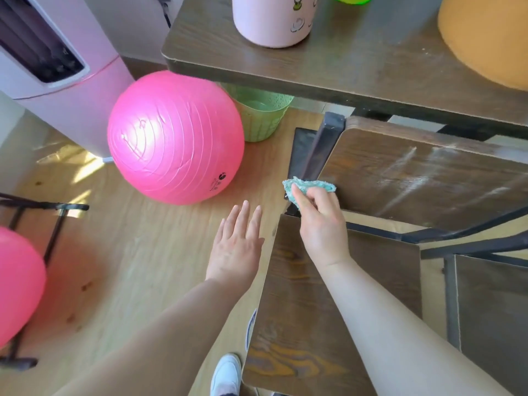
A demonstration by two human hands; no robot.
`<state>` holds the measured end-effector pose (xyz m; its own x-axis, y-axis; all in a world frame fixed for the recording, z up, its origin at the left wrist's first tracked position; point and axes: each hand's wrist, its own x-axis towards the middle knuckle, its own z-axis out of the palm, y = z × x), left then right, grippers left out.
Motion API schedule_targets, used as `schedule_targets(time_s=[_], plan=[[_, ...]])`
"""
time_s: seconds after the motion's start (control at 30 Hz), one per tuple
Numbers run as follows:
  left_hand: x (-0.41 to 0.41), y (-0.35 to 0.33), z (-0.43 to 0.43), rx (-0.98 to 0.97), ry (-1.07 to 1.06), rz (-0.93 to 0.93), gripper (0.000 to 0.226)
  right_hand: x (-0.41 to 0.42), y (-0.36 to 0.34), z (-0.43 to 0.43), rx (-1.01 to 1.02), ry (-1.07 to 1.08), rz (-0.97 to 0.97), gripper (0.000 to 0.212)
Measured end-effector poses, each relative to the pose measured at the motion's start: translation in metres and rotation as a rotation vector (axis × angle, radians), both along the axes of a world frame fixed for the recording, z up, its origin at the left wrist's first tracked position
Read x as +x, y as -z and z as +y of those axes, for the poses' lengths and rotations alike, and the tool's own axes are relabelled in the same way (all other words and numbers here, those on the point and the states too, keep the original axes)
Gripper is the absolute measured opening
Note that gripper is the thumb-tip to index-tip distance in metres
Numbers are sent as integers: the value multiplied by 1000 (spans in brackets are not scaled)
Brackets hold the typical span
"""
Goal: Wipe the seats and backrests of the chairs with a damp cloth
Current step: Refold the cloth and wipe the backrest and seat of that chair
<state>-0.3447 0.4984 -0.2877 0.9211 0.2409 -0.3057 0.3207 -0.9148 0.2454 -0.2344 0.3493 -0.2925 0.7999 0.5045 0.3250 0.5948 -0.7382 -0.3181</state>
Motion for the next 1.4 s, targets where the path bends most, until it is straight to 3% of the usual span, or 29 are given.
schedule_targets(time_s=[0.53,0.83,1.1,1.4], plan=[[-20,16,-6,-26,-20,45,61,-22,51,19,-209,214,422,47],[-2,-39,-17,-3,32,-38,61,-38,-47,-7,80,77,204,48],[16,-81,-28,56,109,-100,60,-15,-136,-40,310,197,-29,41],[23,-61,-45,11,123,-133,59,43,-132,-33,244,39,-264,33]])
